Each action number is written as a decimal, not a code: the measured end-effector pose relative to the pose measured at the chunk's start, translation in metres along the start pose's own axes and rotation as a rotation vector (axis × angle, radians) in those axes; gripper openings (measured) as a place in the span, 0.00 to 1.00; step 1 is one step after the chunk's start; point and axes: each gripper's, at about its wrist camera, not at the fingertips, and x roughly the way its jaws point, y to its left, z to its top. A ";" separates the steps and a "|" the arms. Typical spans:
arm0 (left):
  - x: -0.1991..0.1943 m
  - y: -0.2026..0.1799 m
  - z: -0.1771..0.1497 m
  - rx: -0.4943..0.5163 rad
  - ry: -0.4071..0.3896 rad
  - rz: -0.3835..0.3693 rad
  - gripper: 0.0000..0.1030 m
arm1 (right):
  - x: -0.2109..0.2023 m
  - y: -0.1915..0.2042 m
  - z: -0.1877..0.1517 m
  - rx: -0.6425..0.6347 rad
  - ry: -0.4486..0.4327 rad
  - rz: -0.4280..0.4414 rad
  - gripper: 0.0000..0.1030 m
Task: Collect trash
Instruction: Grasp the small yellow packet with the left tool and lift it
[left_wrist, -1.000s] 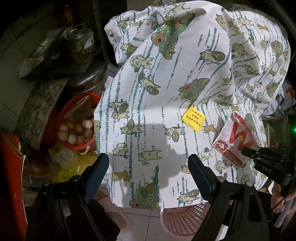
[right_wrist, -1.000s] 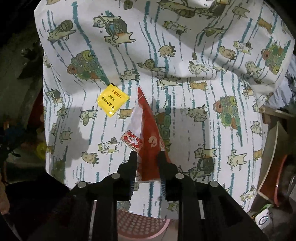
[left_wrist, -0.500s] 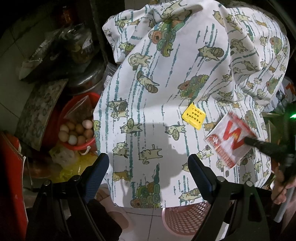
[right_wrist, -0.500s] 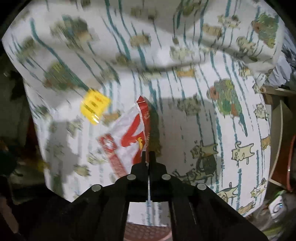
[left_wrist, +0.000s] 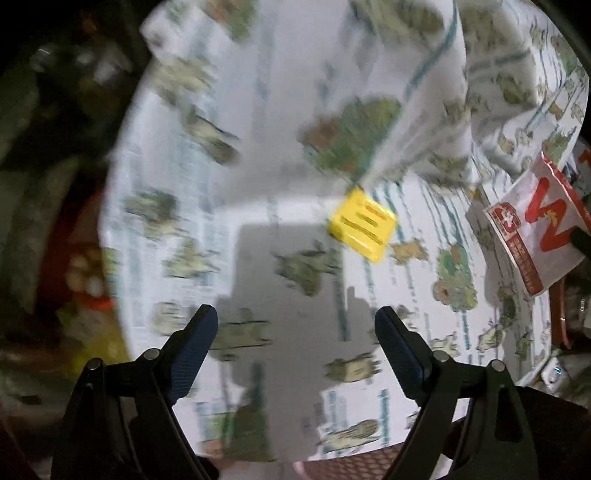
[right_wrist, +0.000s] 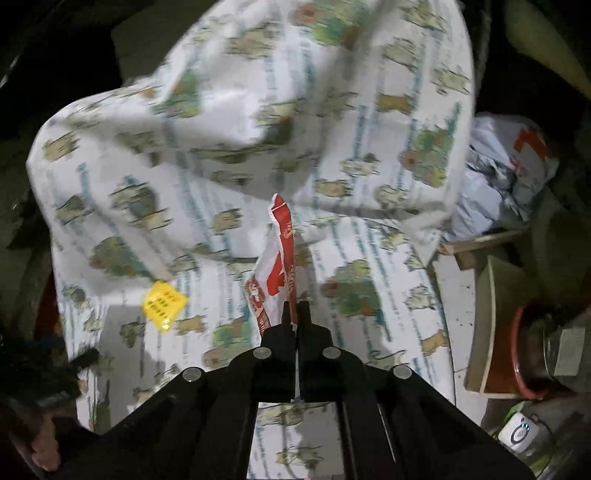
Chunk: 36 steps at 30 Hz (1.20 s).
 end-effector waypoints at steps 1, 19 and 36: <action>0.005 -0.006 0.002 0.020 0.002 -0.014 0.83 | 0.002 -0.004 0.001 0.013 0.009 0.005 0.01; 0.077 -0.047 0.059 0.265 -0.023 -0.108 0.69 | 0.012 -0.038 0.023 0.109 0.061 0.056 0.01; 0.013 -0.067 0.000 0.409 -0.079 -0.090 0.20 | 0.000 -0.044 0.015 0.093 0.040 0.032 0.01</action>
